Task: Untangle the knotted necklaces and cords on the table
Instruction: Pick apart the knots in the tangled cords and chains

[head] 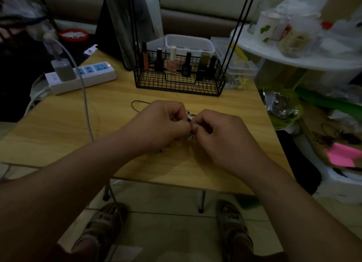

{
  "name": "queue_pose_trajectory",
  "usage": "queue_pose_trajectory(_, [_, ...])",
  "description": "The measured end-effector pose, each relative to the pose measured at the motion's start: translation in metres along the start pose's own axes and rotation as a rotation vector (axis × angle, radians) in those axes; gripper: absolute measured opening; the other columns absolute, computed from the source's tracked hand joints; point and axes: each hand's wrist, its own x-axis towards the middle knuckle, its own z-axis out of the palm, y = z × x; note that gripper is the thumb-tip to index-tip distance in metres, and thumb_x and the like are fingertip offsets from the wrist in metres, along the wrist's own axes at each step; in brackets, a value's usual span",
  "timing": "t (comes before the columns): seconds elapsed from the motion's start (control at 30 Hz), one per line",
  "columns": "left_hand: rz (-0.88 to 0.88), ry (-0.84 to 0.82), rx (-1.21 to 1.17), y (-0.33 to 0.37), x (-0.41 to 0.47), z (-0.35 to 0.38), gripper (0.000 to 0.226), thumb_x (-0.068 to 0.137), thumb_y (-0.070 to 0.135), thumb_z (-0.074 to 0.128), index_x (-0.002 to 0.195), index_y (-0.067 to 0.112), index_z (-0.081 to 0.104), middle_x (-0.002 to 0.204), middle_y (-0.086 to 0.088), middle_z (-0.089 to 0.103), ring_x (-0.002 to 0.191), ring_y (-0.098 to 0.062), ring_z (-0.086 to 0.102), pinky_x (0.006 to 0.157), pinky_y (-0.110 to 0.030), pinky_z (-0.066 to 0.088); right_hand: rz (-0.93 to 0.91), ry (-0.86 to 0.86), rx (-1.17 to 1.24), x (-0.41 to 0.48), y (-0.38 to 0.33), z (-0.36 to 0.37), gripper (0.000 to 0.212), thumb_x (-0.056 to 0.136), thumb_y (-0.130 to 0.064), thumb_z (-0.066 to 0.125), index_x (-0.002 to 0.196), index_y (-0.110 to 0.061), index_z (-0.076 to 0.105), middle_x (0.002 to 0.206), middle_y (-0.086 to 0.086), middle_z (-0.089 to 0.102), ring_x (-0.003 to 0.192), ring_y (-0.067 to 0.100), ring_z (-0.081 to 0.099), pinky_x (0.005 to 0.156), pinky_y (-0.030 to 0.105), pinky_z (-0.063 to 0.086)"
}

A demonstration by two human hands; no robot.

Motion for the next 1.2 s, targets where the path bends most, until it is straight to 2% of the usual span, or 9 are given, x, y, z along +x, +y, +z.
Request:
queue_pose_trajectory(0.1, [0.035,0.018,0.073,-0.001,0.000,0.004,0.010,0.090,0.018,0.072,0.082,0.014,0.068,0.058,0.002,0.065,0.048,-0.006,0.055,0.046,-0.022,0.043,-0.036,0.010,-0.049,0.000,0.001,-0.001,0.007,0.097,-0.027,0.064,0.099,-0.028,0.071,0.083,-0.014,0.067,0.077,0.002,0.062,0.069,0.034,0.055])
queue_pose_trajectory(0.3, [0.037,-0.002,0.163,0.000,0.003,0.002,0.010,0.094,0.024,0.069,0.085,0.021,0.070,0.057,0.014,0.066,0.047,0.001,0.056,0.045,-0.017,0.043,-0.047,0.046,-0.045,0.001,0.003,-0.003,0.005,0.096,-0.029,0.066,0.096,-0.029,0.071,0.080,-0.015,0.067,0.074,0.002,0.062,0.067,0.035,0.056])
queue_pose_trajectory(0.4, [0.037,-0.007,0.124,0.000,0.002,0.000,0.010,0.095,0.021,0.070,0.086,0.018,0.071,0.059,0.010,0.067,0.049,0.001,0.057,0.047,-0.019,0.044,-0.048,0.074,-0.027,0.001,0.002,-0.001,0.005,0.096,-0.028,0.067,0.095,-0.029,0.071,0.080,-0.016,0.068,0.076,0.002,0.063,0.065,0.026,0.054])
queue_pose_trajectory(0.5, [-0.005,0.022,-0.043,0.002,0.002,-0.003,0.009,0.097,0.017,0.068,0.090,0.011,0.071,0.067,0.000,0.070,0.055,-0.010,0.061,0.050,-0.026,0.048,0.069,0.130,0.191,0.003,0.000,-0.001,0.009,0.096,-0.021,0.067,0.091,-0.026,0.072,0.082,-0.012,0.071,0.077,0.003,0.068,0.061,0.017,0.053])
queue_pose_trajectory(0.63, [-0.031,0.043,-0.182,0.002,0.004,-0.009,0.011,0.099,0.014,0.064,0.095,0.005,0.069,0.073,-0.004,0.072,0.061,-0.018,0.062,0.062,-0.035,0.050,0.269,0.101,0.500,0.005,-0.004,-0.006,0.013,0.101,-0.016,0.061,0.095,-0.018,0.072,0.091,0.000,0.076,0.077,0.008,0.073,0.061,0.023,0.057])
queue_pose_trajectory(0.73, [-0.018,0.027,-0.166,0.000,0.004,-0.009,0.009,0.098,0.012,0.065,0.095,0.005,0.069,0.073,-0.006,0.073,0.061,-0.020,0.062,0.062,-0.036,0.050,0.257,0.042,0.486,0.003,-0.006,-0.007,0.010,0.102,-0.021,0.061,0.102,-0.024,0.070,0.094,-0.004,0.077,0.082,0.008,0.073,0.069,0.032,0.061])
queue_pose_trajectory(0.87, [-0.003,0.016,-0.169,0.000,0.003,-0.007,0.009,0.097,0.012,0.067,0.092,0.006,0.070,0.075,-0.007,0.073,0.058,-0.015,0.059,0.053,-0.024,0.049,0.215,-0.017,0.433,0.001,-0.009,-0.004,0.005,0.099,-0.028,0.067,0.103,-0.029,0.070,0.092,-0.001,0.077,0.084,0.016,0.073,0.076,0.044,0.061])
queue_pose_trajectory(1.07, [-0.016,0.012,-0.189,0.001,0.004,-0.006,0.008,0.099,0.014,0.065,0.095,0.007,0.067,0.071,-0.007,0.072,0.055,-0.017,0.060,0.049,-0.024,0.046,0.196,0.009,0.428,0.003,-0.008,-0.007,0.003,0.097,-0.020,0.069,0.098,-0.020,0.072,0.085,0.000,0.078,0.077,0.009,0.074,0.069,0.027,0.059])
queue_pose_trajectory(1.2, [-0.059,0.006,-0.242,0.003,0.004,-0.005,0.009,0.100,0.014,0.061,0.096,0.006,0.063,0.072,-0.006,0.073,0.056,-0.019,0.061,0.049,-0.026,0.043,0.229,0.068,0.577,0.004,-0.006,-0.007,0.005,0.099,-0.015,0.066,0.099,-0.015,0.071,0.089,0.003,0.077,0.079,0.012,0.074,0.066,0.022,0.059])
